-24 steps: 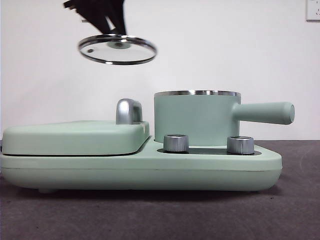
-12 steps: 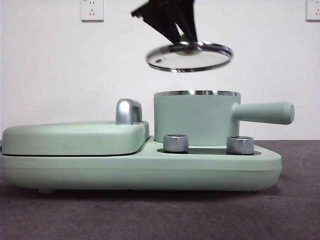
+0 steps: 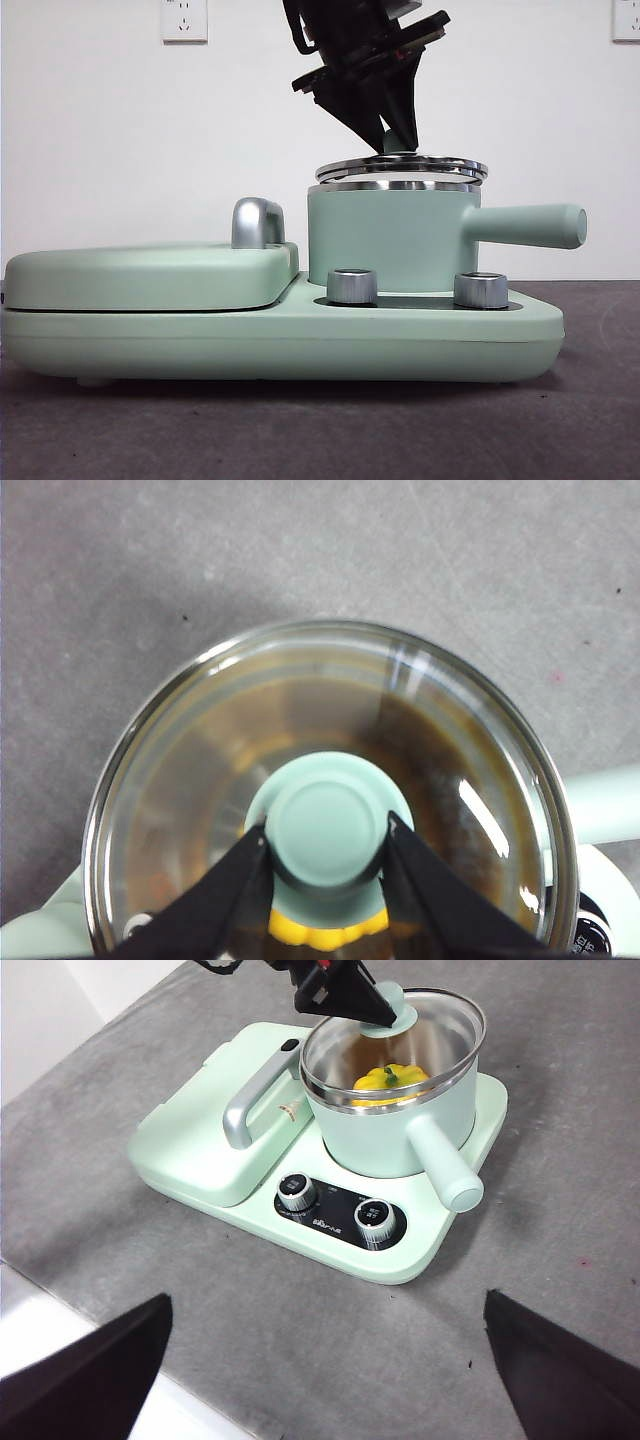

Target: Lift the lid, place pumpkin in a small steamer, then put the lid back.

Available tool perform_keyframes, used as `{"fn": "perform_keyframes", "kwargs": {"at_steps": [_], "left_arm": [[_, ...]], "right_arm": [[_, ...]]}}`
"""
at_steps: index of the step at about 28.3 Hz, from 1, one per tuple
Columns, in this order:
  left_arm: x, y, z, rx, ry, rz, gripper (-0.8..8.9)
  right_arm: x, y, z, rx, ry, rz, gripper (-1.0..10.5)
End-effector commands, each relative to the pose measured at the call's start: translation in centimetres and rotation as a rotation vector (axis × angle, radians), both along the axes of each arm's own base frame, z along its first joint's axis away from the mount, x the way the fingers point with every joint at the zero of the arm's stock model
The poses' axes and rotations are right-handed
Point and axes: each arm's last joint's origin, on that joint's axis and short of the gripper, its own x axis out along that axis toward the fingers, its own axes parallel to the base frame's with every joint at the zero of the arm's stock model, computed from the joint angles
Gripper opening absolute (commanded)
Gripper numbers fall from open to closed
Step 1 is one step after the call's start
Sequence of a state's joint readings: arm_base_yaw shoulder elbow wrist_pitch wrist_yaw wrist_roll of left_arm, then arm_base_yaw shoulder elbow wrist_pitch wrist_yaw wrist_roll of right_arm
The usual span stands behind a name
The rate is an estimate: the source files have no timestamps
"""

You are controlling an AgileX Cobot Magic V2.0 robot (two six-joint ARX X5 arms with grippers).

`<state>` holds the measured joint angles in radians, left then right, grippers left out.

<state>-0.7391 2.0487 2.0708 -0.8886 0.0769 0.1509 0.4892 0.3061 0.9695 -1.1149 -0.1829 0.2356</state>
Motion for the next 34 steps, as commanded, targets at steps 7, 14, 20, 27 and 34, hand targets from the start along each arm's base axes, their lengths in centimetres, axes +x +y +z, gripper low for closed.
{"fn": "perform_keyframes", "kwargs": {"at_steps": [7,14,20,27,34], "left_arm": [[0.1,-0.4,0.4,0.016,-0.05,-0.024,0.17],[0.1,-0.4,0.3,0.026,-0.038,-0.02,0.17],[0.1,-0.4,0.0,0.032,-0.032,-0.021,0.18],[0.7,-1.0,-1.0,0.028,-0.038,-0.024,0.17],[0.5,-0.9,-1.5,0.061,0.002,-0.024,0.31]], "right_arm": [[-0.1,0.0,0.4,0.03,-0.005,-0.005,5.0],[-0.1,0.0,0.4,0.029,-0.006,-0.008,5.0],[-0.1,0.0,0.4,0.027,-0.007,-0.013,5.0],[-0.1,0.0,0.4,0.028,-0.006,-0.013,5.0],[-0.1,0.0,0.4,0.028,-0.007,-0.014,5.0]]}}
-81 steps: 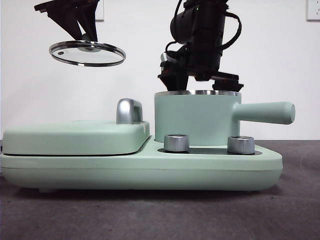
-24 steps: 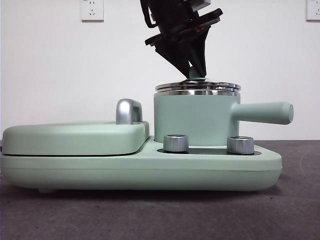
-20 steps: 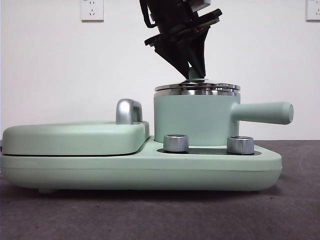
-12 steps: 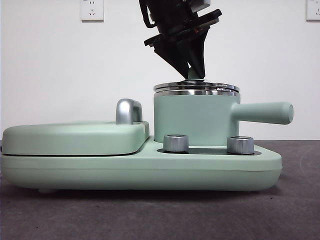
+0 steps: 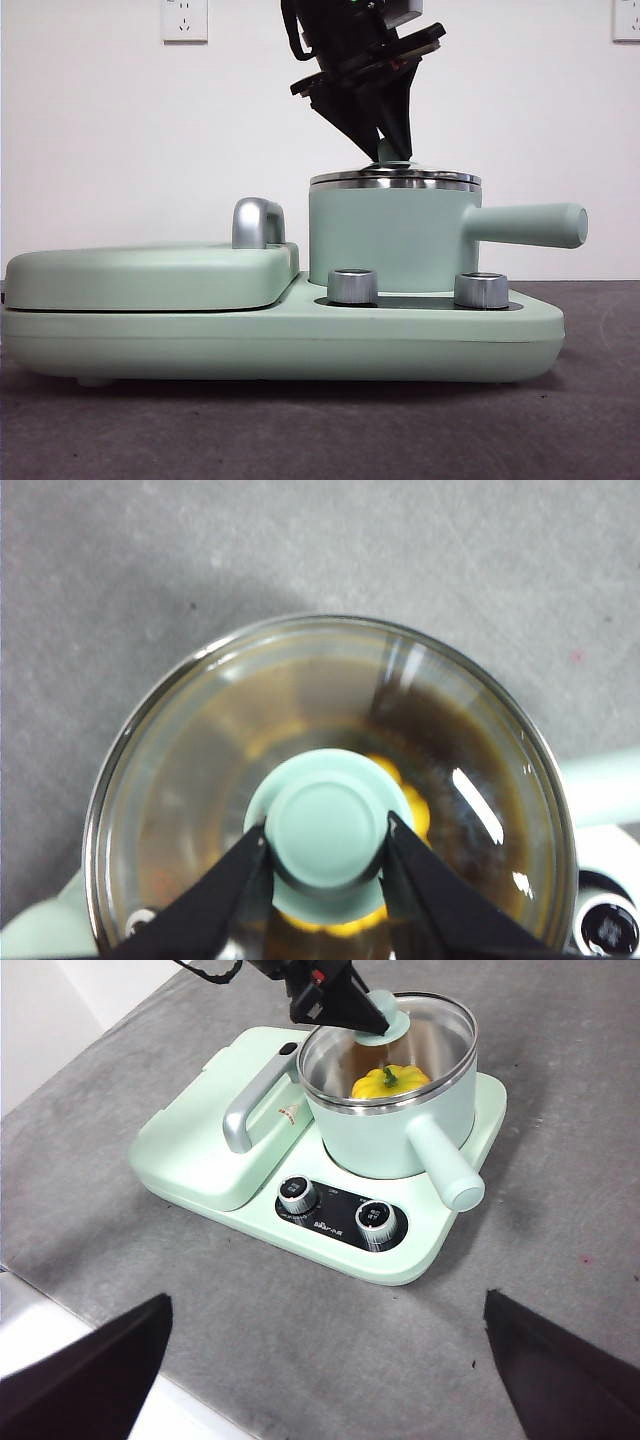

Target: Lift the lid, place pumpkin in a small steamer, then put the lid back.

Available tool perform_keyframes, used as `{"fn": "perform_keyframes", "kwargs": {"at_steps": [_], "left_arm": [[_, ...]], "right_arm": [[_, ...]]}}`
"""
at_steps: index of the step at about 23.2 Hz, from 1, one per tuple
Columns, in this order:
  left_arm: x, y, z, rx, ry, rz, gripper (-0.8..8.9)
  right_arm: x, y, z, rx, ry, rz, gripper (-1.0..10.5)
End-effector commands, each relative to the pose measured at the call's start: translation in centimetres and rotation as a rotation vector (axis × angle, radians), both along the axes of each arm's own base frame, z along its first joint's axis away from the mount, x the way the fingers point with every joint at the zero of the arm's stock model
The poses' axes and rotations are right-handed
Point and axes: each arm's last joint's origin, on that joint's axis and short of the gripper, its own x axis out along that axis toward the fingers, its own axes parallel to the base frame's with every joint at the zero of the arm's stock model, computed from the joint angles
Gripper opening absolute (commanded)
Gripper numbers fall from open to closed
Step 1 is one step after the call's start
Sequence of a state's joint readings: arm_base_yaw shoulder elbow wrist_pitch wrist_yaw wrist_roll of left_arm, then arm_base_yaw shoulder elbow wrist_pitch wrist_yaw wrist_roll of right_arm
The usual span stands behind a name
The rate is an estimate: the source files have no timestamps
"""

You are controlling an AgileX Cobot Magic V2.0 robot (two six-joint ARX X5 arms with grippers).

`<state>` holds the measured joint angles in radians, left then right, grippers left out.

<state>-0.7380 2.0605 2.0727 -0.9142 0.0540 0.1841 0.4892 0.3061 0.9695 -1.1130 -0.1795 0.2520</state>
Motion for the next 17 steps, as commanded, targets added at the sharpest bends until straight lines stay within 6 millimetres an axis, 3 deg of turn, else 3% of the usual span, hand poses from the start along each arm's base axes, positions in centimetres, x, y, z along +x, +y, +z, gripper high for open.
{"fn": "perform_keyframes", "kwargs": {"at_steps": [1,5,7,12,17], "left_arm": [[0.4,-1.0,-0.9,0.01,0.005,-0.013,0.59],[0.4,-0.8,-0.8,0.002,0.019,0.01,3.89],[0.2,-0.5,-0.4,-0.001,0.02,0.016,4.9],[-1.8,1.3,3.7,-0.052,-0.016,0.031,5.09],[-5.2,7.1,10.1,-0.123,-0.05,0.117,5.03]], "right_arm": [[-0.1,0.0,0.3,0.017,-0.014,-0.003,5.0],[-0.1,0.0,0.3,0.017,-0.014,-0.003,5.0],[-0.1,0.0,0.3,0.017,-0.014,-0.003,5.0],[-0.1,0.0,0.3,0.017,-0.014,-0.002,5.0],[0.1,0.0,0.7,0.035,-0.05,0.0,5.0]]}}
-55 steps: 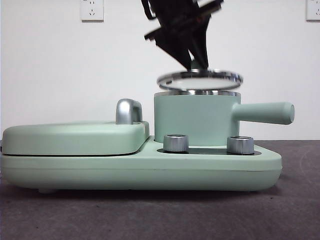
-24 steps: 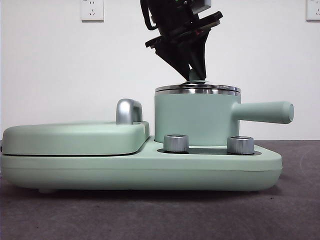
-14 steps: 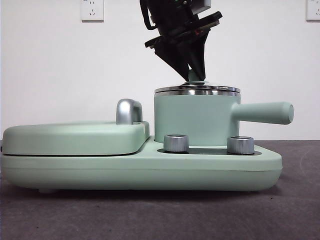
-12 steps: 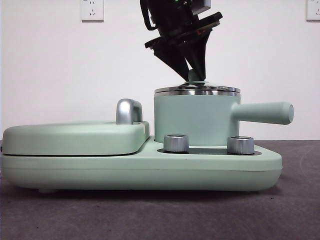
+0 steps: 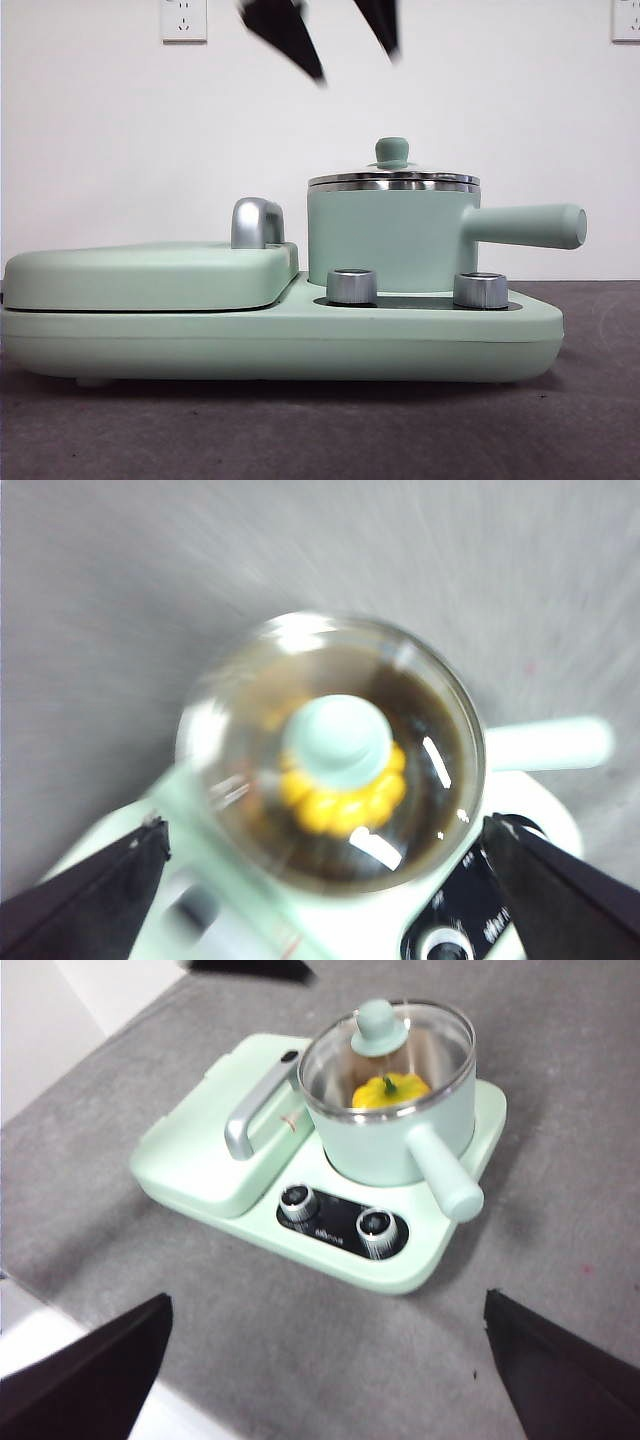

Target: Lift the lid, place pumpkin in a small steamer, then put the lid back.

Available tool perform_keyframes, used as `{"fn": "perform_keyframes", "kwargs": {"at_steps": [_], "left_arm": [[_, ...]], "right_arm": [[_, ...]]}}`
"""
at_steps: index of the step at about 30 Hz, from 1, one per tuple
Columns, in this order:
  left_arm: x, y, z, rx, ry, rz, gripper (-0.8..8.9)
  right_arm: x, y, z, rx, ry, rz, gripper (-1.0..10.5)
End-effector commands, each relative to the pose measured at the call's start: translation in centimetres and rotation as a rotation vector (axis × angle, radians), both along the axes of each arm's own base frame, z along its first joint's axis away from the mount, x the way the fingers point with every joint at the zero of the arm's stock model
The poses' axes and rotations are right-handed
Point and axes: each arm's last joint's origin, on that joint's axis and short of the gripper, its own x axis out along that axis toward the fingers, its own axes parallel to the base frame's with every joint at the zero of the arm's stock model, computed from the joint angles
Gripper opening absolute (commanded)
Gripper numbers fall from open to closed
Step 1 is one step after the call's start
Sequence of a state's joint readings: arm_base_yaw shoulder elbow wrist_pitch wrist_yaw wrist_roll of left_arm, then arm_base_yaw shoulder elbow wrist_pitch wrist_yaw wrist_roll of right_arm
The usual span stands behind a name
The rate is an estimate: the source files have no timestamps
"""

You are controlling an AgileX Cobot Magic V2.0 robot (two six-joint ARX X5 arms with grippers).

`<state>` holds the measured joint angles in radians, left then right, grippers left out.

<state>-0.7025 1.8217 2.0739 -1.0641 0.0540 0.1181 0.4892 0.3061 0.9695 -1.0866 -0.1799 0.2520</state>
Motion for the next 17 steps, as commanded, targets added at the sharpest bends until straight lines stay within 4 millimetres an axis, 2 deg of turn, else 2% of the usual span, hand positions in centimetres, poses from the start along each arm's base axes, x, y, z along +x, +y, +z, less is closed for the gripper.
{"fn": "perform_keyframes", "kwargs": {"at_steps": [1,4,6,10,17], "left_arm": [[-1.4,2.6,2.7,-0.044,-0.018,0.056,5.03],[-4.3,7.1,5.0,-0.074,-0.034,0.127,5.03],[-6.6,9.7,5.4,-0.096,-0.064,0.158,5.03],[-10.8,13.1,3.9,-0.093,-0.062,0.184,5.0],[-16.4,16.7,1.3,-0.117,-0.02,0.234,5.0]], "right_arm": [[0.0,0.0,0.7,0.033,-0.046,0.009,5.0],[0.1,0.2,1.1,0.059,-0.083,0.034,5.0],[0.1,0.2,1.2,0.063,-0.092,0.034,5.0],[0.2,0.2,1.2,0.061,-0.098,0.036,5.0],[0.2,0.2,1.2,0.059,-0.1,0.038,5.0]]}}
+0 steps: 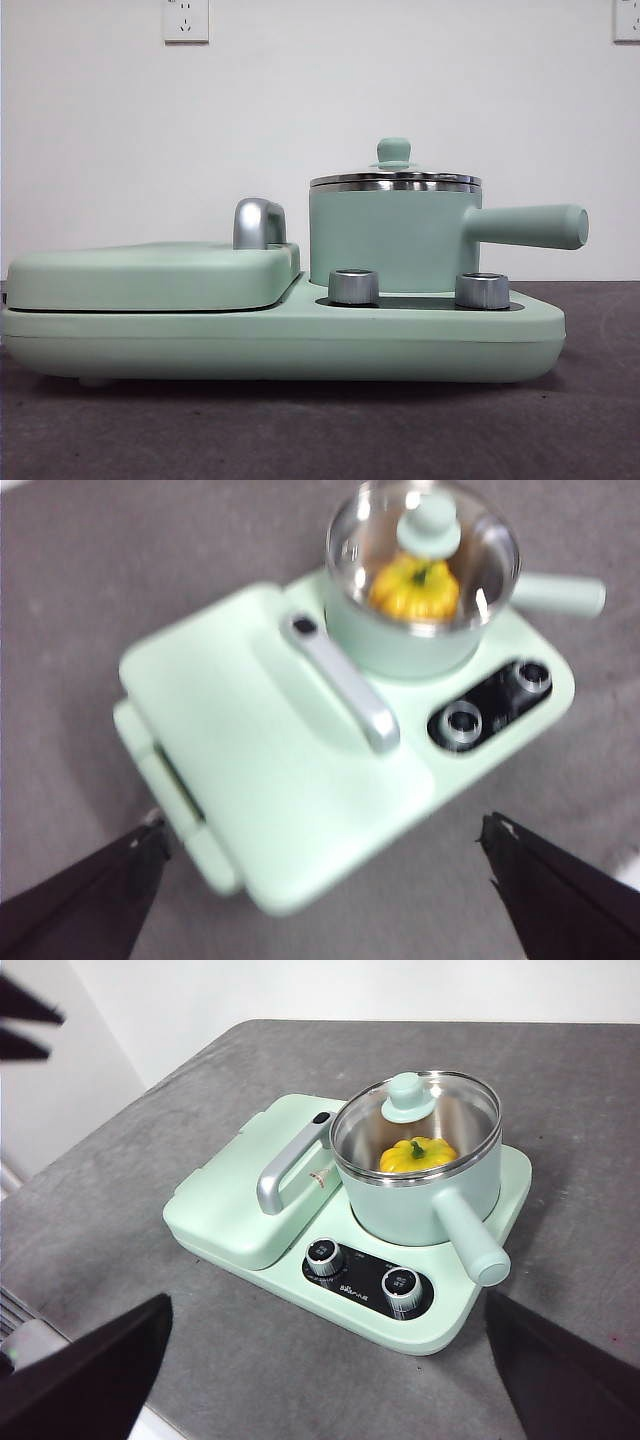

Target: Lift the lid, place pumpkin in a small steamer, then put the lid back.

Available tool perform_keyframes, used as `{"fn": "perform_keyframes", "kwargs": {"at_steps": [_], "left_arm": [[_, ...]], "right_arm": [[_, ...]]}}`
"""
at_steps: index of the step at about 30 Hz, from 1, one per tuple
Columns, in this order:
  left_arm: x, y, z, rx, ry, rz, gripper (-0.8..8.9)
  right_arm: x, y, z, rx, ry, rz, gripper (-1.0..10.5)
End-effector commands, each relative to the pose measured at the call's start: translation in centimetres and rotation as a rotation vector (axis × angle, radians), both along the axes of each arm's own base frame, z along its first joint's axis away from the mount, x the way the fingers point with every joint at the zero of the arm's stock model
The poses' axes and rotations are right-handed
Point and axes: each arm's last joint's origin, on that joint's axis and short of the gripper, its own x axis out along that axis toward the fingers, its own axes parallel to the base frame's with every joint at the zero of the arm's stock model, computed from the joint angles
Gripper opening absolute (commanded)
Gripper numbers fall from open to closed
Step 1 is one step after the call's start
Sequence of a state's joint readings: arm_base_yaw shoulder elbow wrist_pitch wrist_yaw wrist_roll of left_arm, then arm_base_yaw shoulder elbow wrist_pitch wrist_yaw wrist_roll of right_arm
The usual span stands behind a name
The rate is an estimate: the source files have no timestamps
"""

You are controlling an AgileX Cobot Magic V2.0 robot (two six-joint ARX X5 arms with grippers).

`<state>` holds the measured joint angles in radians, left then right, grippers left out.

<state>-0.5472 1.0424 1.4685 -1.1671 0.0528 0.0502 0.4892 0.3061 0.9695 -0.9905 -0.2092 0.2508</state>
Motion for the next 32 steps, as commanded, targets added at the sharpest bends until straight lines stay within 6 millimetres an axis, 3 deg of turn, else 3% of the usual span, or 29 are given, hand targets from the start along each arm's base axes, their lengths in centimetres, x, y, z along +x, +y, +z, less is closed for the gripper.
{"fn": "perform_keyframes", "kwargs": {"at_steps": [1,7,9,10,11,12,13,14,21,32], "left_arm": [[-1.9,1.1,-0.4,-0.055,0.01,0.045,5.0],[-6.1,3.7,-1.8,-0.17,-0.012,0.118,4.59],[-7.4,4.5,-2.1,-0.207,-0.044,0.131,3.18],[-8.0,4.9,-2.3,-0.223,-0.065,0.132,1.74],[-8.6,5.3,-2.4,-0.235,-0.084,0.13,-0.1],[-9.0,5.5,-2.5,-0.247,-0.102,0.13,0.28],[-9.5,5.8,-2.5,-0.256,-0.123,0.134,0.05],[-9.8,6.1,-2.6,-0.259,-0.143,0.146,0.06],[-11.0,7.0,-2.5,-0.27,-0.198,0.172,0.07],[-11.1,7.0,-2.5,-0.273,-0.203,0.172,0.07]], "right_arm": [[-0.1,0.0,0.3,0.002,-0.023,0.013,5.0],[0.0,0.0,0.3,-0.031,-0.049,0.035,5.0],[0.0,0.0,0.4,-0.031,-0.053,0.035,5.0],[0.0,0.0,0.4,-0.03,-0.056,0.036,4.7],[0.0,0.1,0.4,-0.028,-0.055,0.042,3.3],[0.0,0.1,0.4,-0.026,-0.054,0.051,1.4],[0.0,0.1,0.4,-0.031,-0.058,0.055,-0.3],[0.0,0.1,0.4,-0.036,-0.064,0.056,0.3],[-0.1,0.1,0.4,-0.041,-0.069,0.055,0.3],[-0.1,0.1,0.4,-0.04,-0.069,0.055,0.3]]}}
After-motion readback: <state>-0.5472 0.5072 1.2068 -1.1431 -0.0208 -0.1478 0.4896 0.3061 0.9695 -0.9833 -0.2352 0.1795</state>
